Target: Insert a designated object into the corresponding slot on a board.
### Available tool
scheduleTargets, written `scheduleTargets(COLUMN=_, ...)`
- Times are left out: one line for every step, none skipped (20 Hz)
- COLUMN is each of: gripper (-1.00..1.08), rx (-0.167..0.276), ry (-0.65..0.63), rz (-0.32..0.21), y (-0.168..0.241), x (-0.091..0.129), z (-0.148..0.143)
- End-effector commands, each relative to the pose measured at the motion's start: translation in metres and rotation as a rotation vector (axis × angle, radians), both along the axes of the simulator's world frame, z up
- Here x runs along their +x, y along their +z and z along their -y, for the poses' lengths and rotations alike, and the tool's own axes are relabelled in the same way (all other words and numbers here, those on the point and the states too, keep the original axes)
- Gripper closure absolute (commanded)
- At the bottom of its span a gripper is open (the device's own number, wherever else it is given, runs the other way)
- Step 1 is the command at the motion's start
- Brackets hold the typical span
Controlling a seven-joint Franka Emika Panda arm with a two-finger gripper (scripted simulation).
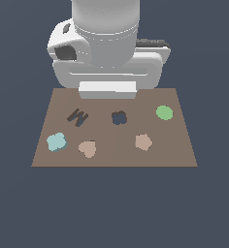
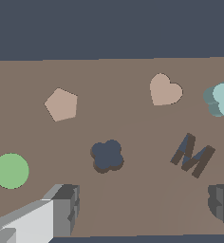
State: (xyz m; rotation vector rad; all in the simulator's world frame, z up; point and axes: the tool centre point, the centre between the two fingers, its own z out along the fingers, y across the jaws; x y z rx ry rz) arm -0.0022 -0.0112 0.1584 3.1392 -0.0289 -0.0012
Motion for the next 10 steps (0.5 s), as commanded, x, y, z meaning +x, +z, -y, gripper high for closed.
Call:
scheduleTargets(gripper=-0.92, rx=0.000, ry=0.000, rz=0.000, y=0.000, x=0.000, z=0.000)
scheduleTargets(gripper=-0.92, rx=0.000, ry=0.000, rz=0.000, y=0.000, x=0.000, z=0.000)
scheduleTargets(gripper=-0.92, rx=0.000, ry=0.002, rz=0.000, y=0.000, x=0.000, z=0.001)
scheduleTargets(gripper=-0.92, rx=0.000, ry=0.003, rz=0.000, y=-0.001, x=0.000, z=0.001)
scheduleTargets(gripper=-0.92, rx=0.000, ry=0.006, rz=0.000, y=-0.002, x=0.000, z=0.003)
scheduleTargets(gripper=-0.92, rx=0.000, ry=0.010, rz=0.000, y=-0.002, x=0.001, z=0.004)
scheduleTargets(gripper=-0.92, rx=0.000, ry=0.014, rz=0.000, y=-0.003, x=0.001, z=0.006)
scheduleTargets(gripper=-0.92, rx=0.000, ry=0.019, rz=0.000, y=-0.005, x=0.002, z=0.008)
scheduleTargets(gripper=-0.92, rx=0.000, ry=0.025, rz=0.000, y=-0.006, x=0.002, z=0.010)
scheduleTargets(gripper=-0.92, rx=0.000, ry=0.031, rz=0.000, y=-0.008, x=0.003, z=0.013)
